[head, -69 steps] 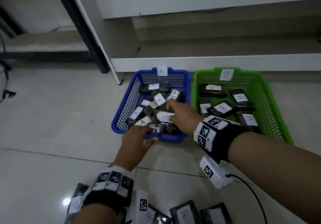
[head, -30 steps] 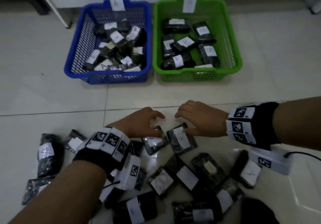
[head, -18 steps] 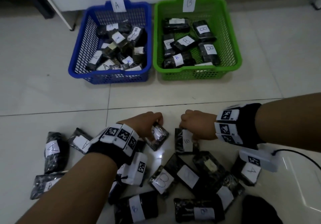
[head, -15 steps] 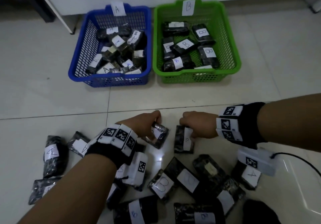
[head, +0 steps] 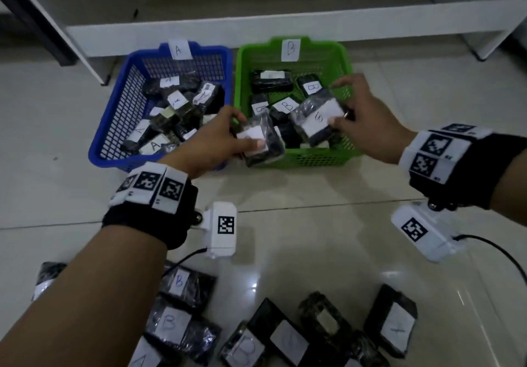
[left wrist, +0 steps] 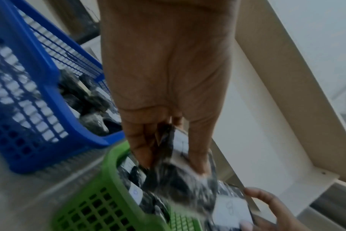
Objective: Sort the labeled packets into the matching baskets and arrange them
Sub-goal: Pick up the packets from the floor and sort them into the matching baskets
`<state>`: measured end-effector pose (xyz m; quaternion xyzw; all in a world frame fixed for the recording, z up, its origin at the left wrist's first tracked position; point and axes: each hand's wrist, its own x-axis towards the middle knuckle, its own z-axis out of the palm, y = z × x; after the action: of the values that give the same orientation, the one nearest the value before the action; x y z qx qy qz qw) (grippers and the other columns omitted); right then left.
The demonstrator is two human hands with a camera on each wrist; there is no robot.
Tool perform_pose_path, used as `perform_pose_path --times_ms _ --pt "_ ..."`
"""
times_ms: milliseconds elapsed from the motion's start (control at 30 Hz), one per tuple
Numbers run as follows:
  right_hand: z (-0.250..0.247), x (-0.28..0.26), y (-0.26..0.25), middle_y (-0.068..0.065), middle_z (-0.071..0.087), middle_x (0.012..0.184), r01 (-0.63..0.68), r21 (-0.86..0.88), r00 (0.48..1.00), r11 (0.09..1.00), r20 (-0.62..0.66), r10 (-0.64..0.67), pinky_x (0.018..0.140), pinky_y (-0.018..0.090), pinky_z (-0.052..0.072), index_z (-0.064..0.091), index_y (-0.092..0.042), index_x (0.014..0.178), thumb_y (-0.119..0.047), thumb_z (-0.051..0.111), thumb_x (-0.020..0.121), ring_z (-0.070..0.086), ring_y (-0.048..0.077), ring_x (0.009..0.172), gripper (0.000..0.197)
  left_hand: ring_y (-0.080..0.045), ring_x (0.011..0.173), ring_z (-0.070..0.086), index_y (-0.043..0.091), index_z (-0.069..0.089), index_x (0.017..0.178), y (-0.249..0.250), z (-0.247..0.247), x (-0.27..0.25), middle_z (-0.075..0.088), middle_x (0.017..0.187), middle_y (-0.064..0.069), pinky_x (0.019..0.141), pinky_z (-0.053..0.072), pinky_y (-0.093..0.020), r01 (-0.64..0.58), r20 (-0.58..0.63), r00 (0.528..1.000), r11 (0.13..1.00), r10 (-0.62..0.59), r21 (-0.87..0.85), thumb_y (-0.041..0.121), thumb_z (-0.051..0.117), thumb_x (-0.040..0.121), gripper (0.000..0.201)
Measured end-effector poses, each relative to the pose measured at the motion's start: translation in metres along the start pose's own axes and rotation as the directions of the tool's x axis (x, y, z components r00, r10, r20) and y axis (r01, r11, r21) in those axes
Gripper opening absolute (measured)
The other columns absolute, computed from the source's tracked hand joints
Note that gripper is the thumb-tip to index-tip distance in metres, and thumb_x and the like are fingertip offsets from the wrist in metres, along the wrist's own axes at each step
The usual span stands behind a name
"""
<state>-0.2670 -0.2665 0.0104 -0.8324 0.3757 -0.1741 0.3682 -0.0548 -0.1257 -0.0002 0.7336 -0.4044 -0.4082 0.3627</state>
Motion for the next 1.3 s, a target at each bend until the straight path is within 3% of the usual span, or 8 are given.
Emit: perform_pose_path --times_ms 100,167,367,533,733,933,1100,1300 --pt "-0.007 0.018 0.022 0.018 0.057 0.083 -0.097 -0.060 0.983 0.993 -0.162 0.086 0.056 0.031 0.038 0.035 -0.012 0.122 0.000 0.046 0.089 0.054 0.028 0.067 0.037 -0.007 0.065 0.053 0.015 0.041 0.105 0.012 0.025 0.019 0.052 0.090 0.003 0.052 0.047 -0.010 -0.090 -0.166 0.983 0.996 0.085 -0.022 0.019 0.071 0.083 0.038" --pt "-0.006 0.028 0.033 0.018 0.056 0.089 -0.128 -0.136 0.980 0.982 -0.172 0.104 0.061 0.029 0.035 0.040 -0.007 0.116 0.003 0.045 0.087 0.055 0.031 0.076 0.031 -0.006 0.061 0.051 0.014 0.039 0.104 0.016 0.043 0.033 0.049 0.087 0.006 0.046 0.042 -0.011 -0.133 -0.226 0.965 0.991 0.132 0.013 0.014 0.067 0.086 0.034" --pt "0.003 0.046 0.048 0.018 0.052 0.117 -0.170 -0.206 0.974 0.964 -0.186 0.132 0.077 0.032 0.040 0.048 -0.005 0.114 0.002 0.056 0.086 0.054 0.032 0.100 0.030 -0.019 0.090 0.055 0.012 0.051 0.116 0.014 0.067 0.077 0.055 0.111 -0.005 0.065 0.043 -0.023 -0.097 -0.230 0.961 0.966 0.153 0.239 0.020 0.072 0.082 0.042" --pt "0.012 0.060 0.060 0.013 0.059 0.117 -0.209 -0.125 0.966 0.970 -0.179 0.185 0.087 0.037 0.047 0.052 -0.008 0.112 0.000 0.059 0.085 0.057 0.029 0.105 0.029 -0.026 0.102 0.058 0.014 0.061 0.119 0.005 0.073 0.095 0.058 0.118 -0.011 0.086 0.044 -0.028 -0.068 -0.044 0.994 0.882 0.100 0.466 0.019 0.076 0.078 0.044" --pt "0.029 0.074 0.062 0.012 0.062 0.112 -0.213 -0.022 0.959 0.977 -0.195 0.205 0.084 0.039 0.051 0.054 -0.009 0.110 0.002 0.058 0.085 0.059 0.027 0.097 0.028 -0.027 0.118 0.048 0.021 0.052 0.133 -0.007 0.082 0.099 0.047 0.129 -0.011 0.103 0.035 -0.030 -0.069 -0.074 0.988 0.816 0.136 0.574 0.014 0.068 0.083 0.053" --pt "0.042 0.083 0.068 0.013 0.059 0.117 -0.206 -0.172 0.975 0.963 -0.121 0.187 0.087 0.037 0.048 0.051 -0.006 0.116 0.002 0.053 0.087 0.057 0.028 0.104 0.031 -0.021 0.113 0.049 0.026 0.065 0.116 -0.017 0.086 0.102 0.054 0.118 -0.002 0.097 0.042 -0.031 -0.151 -0.097 0.964 0.810 0.247 0.566 0.017 0.071 0.080 0.038" --pt "0.051 0.083 0.071 0.014 0.035 0.134 -0.242 -0.401 0.970 0.884 -0.073 0.233 0.087 0.033 0.044 0.050 -0.003 0.118 0.005 0.049 0.087 0.053 0.030 0.102 0.032 -0.020 0.113 0.053 0.031 0.067 0.115 -0.022 0.085 0.102 0.058 0.122 -0.003 0.094 0.046 -0.031 -0.132 -0.129 0.959 0.797 0.254 0.590 0.026 0.068 0.083 0.032" --pt "0.059 0.085 0.076 0.017 0.051 0.125 -0.154 -0.512 0.960 0.845 0.124 0.251 0.089 0.029 0.039 0.059 -0.001 0.114 -0.004 0.041 0.093 0.052 0.029 0.110 0.028 -0.021 0.108 0.055 0.034 0.064 0.115 -0.021 0.086 0.100 0.060 0.117 -0.001 0.088 0.051 -0.039 -0.135 -0.131 0.956 0.788 0.264 0.600 0.027 0.066 0.084 0.032"
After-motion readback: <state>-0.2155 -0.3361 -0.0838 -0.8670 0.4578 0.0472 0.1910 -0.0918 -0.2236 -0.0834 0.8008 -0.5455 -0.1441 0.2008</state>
